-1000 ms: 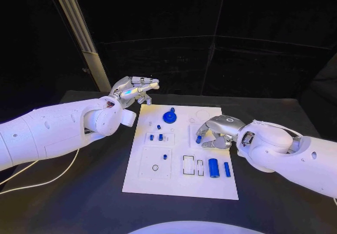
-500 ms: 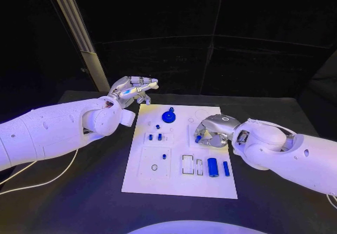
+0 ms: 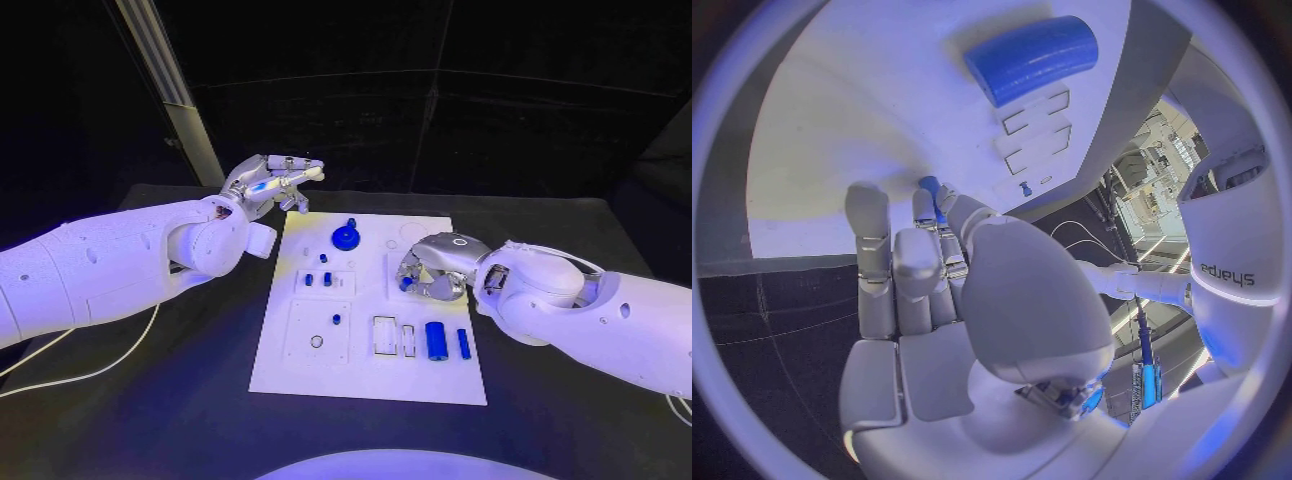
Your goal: Assemble the parts on the task board
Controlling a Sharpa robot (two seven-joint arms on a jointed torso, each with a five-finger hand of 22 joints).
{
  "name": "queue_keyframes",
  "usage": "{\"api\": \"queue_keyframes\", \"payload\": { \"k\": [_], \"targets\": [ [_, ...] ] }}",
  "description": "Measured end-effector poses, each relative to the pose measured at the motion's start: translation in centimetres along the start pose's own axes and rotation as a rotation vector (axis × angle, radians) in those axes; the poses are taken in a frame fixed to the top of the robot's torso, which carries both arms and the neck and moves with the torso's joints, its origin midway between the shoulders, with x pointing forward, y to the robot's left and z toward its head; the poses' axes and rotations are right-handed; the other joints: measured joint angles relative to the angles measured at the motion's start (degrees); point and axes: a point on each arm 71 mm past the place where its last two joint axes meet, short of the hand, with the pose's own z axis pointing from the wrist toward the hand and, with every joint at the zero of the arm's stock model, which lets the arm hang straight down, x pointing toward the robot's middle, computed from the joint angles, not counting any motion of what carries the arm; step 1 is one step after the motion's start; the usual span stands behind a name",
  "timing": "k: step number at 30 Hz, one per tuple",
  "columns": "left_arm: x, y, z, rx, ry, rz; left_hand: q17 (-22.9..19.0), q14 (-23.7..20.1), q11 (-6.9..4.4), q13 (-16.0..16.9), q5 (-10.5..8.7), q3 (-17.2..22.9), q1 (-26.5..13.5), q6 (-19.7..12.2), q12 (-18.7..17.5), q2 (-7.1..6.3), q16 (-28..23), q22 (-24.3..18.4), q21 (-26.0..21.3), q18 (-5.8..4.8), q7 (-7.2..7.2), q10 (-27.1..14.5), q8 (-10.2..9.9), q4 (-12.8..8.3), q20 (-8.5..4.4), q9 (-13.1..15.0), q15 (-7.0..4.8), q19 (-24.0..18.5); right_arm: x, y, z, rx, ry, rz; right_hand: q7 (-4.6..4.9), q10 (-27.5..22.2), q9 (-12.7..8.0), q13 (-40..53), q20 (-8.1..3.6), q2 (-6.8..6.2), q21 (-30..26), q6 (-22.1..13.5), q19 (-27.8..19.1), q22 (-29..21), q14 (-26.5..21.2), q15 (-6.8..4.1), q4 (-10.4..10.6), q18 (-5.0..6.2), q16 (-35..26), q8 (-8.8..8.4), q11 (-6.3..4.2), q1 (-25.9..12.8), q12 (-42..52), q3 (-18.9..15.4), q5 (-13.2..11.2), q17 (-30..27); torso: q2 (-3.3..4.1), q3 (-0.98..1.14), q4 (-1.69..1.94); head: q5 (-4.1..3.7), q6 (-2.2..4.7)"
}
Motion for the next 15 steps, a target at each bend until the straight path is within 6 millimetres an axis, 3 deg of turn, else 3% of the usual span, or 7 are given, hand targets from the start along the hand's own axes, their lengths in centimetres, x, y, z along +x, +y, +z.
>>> {"api": "queue_keyframes", "payload": {
  "k": [10,15],
  "targets": [
    [-0.2,0.0,-0.1,-0.004,-0.003,0.001,-0.3,-0.2,0.21,-0.1,0.0,0.0,0.4,-0.1,0.3,0.45,0.2,0.0,0.0,0.0,0.12,-0.2,0.0,0.0,0.0,0.0,-0.15,0.0,-0.8,0.3,-1.6,-0.035,-0.071,0.034,-0.21,0.0,0.0,-0.3,-0.32,-0.03,-0.4,0.2,-1.0,-1.3,0.0,0.0,-1.0,-0.01,-0.6,0.0,0.44,0.0,-2.2,3.4,-0.2,-1.5,-0.05,0.01,-0.07,0.23,-0.04],
    [-0.3,0.0,-0.1,-0.004,-0.006,0.002,-0.3,-0.2,0.21,-0.1,0.0,0.0,0.4,-0.2,0.4,0.44,0.2,0.0,0.0,0.0,0.2,-0.2,0.0,0.0,0.0,0.0,-0.21,0.0,-1.6,1.1,-2.9,-0.081,-0.121,0.096,-0.16,-0.3,0.1,-0.4,-0.12,-0.71,-0.7,0.2,-1.4,-1.6,0.0,0.0,-1.3,-0.01,-0.8,0.0,0.74,-0.7,-2.5,4.6,-0.2,-1.8,-0.05,0.01,-0.09,0.41,0.06]
  ]
}}
